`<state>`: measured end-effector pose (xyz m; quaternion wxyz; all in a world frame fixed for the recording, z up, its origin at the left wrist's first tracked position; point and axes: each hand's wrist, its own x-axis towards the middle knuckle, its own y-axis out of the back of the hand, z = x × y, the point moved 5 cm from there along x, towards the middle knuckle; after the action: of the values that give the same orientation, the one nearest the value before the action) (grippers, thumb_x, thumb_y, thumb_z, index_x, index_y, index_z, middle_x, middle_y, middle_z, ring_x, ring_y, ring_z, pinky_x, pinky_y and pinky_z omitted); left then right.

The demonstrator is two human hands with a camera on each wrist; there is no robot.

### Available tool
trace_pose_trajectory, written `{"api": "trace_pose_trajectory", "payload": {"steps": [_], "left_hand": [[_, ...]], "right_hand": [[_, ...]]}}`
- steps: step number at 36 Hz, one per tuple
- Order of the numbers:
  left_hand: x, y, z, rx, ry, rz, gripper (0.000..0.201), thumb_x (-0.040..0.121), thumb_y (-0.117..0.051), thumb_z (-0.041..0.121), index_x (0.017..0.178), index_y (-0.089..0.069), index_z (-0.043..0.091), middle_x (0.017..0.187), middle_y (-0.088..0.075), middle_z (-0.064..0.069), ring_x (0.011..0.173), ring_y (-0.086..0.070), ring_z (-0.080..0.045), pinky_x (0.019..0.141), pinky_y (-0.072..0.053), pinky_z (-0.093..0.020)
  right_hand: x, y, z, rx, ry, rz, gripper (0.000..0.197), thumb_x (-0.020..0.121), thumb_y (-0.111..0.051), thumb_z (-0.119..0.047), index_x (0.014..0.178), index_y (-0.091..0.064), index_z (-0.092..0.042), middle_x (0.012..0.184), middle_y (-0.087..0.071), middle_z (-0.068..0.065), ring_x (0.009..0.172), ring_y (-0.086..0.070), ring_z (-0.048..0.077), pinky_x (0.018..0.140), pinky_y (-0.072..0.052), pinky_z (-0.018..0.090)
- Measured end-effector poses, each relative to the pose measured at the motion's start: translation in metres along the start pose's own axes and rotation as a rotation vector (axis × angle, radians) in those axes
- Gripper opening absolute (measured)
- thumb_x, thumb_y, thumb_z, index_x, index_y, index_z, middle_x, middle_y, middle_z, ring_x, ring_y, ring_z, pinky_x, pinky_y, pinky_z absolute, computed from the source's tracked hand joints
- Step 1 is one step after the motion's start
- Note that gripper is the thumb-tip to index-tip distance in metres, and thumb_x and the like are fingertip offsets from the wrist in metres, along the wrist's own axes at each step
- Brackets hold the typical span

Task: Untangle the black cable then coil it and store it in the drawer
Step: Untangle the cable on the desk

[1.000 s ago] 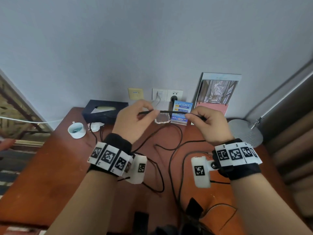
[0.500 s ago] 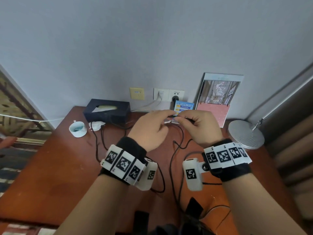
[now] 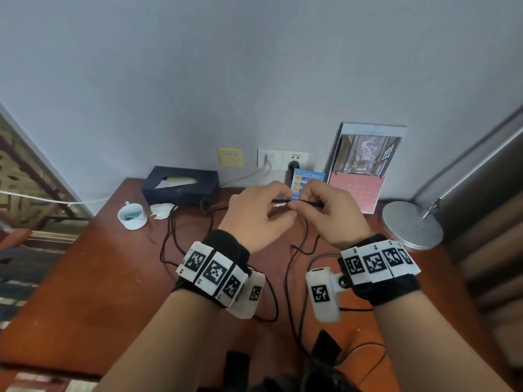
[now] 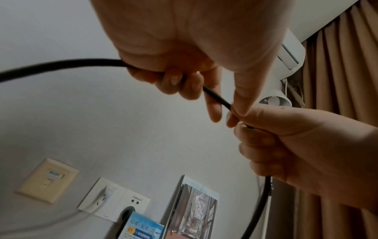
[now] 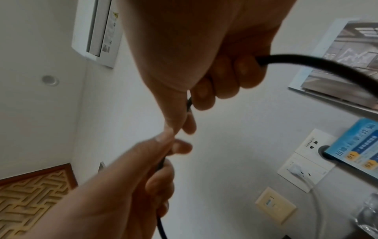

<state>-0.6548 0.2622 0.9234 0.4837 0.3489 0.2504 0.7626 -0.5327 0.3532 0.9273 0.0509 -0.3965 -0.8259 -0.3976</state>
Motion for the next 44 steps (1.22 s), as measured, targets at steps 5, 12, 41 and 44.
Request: {"api": "trace_pose_trajectory", "payload": {"steps": [5,12,41,44], "left_hand": [[-0.001,0.011,-0.009,-0.001,-0.01,0.112,0.04,0.08,-0.054,0.065,0.071,-0.066,0.027,0.067,-0.063,0.012,0.073,-0.056,-0.002,0.07,-0.047,-0.031],[-0.003,0.032,-0.033,0.081,0.061,0.184,0.03,0.085,-0.065,0.049,0.061,-0.06,0.031,0.054,-0.052,0.018,0.067,-0.051,0.004,0.067,-0.034,-0.019],[-0.003,0.015,0.0,0.034,0.056,0.076,0.035,0.08,-0.045,0.047,0.092,-0.069,0.025,0.083,-0.069,0.007,0.082,-0.062,-0.015,0.079,-0.05,-0.039],[-0.003,0.03,-0.013,0.017,0.105,0.143,0.035,0.083,-0.058,0.055,0.069,-0.065,0.024,0.064,-0.062,0.007,0.069,-0.059,-0.011,0.069,-0.047,-0.034]], "right_hand": [[0.001,0.001,0.0,0.118,0.021,-0.056,0.011,0.088,-0.063,-0.028,0.084,-0.072,-0.025,0.076,-0.069,-0.015,0.073,-0.062,0.003,0.071,-0.049,0.027],[0.004,-0.001,0.007,0.107,0.027,-0.11,0.014,0.091,-0.061,-0.019,0.093,-0.074,-0.023,0.084,-0.068,-0.029,0.085,-0.062,-0.006,0.078,-0.045,0.012],[0.011,-0.007,-0.004,-0.021,0.079,-0.145,0.011,0.093,-0.057,-0.022,0.087,-0.066,-0.019,0.079,-0.066,-0.007,0.076,-0.059,0.009,0.07,-0.045,0.024],[0.006,-0.001,0.004,-0.043,0.072,-0.141,0.022,0.093,-0.057,-0.02,0.078,-0.057,-0.035,0.07,-0.06,-0.022,0.071,-0.054,-0.004,0.065,-0.037,0.011]]}}
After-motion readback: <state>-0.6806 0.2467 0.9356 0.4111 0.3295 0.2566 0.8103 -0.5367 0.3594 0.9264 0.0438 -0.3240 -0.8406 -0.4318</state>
